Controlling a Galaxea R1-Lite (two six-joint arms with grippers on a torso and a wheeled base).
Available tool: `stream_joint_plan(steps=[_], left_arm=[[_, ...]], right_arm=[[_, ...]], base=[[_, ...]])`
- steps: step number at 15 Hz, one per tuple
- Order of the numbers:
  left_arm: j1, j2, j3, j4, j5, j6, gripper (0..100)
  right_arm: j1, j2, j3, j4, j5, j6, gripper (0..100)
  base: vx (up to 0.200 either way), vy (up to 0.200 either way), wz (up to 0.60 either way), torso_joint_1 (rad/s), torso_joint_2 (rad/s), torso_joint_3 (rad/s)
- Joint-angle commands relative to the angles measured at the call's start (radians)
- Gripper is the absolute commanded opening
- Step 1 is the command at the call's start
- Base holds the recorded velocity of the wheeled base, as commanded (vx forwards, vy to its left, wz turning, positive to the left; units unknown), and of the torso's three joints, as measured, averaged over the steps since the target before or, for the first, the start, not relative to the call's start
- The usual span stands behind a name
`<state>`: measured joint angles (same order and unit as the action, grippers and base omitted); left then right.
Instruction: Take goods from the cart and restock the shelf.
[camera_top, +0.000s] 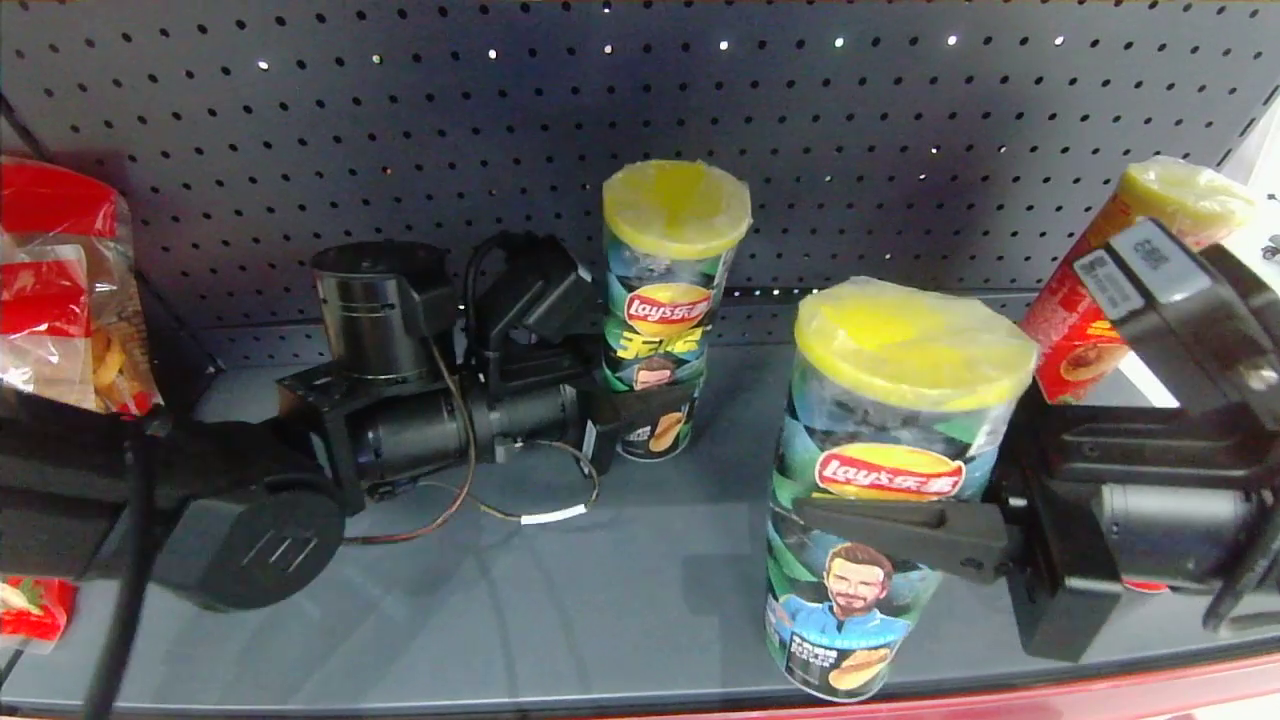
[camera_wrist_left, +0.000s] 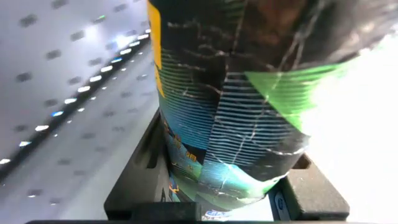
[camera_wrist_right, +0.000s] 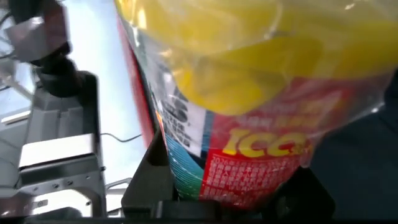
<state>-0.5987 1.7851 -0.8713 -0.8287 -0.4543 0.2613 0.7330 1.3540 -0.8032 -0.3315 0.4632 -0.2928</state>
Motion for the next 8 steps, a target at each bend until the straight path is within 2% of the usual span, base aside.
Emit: stream_joint_plan(steps=[1, 2, 4, 8], left_arm=[[-0.032, -0.107, 0.078, 0.003, 0.014, -0.004, 0], [-0.042, -0.181, 0.19, 0.005, 0.019, -0.004, 0], [-0.042, -0.253, 0.31, 0.007, 0.02, -0.005, 0], [-0.041, -0.273, 0.33, 0.007, 0.02, -0.007, 0]], right_arm=[[-0.018, 0.046, -0.024, 0.0, 0.0, 0.0, 0], [-0.035, 0.079, -0.045, -0.001, 0.0, -0.002, 0], [-0.067, 0.103, -0.08, -0.008, -0.017, 0.0, 0], [-0.156, 0.146, -0.177, -0.006, -0.024, 0.0, 0]], base=[[0.0, 0.0, 0.0, 0.0, 0.0, 0.0], [0.0, 0.0, 0.0, 0.0, 0.0, 0.0], [0.0, 0.0, 0.0, 0.0, 0.0, 0.0], [0.0, 0.0, 0.0, 0.0, 0.0, 0.0]])
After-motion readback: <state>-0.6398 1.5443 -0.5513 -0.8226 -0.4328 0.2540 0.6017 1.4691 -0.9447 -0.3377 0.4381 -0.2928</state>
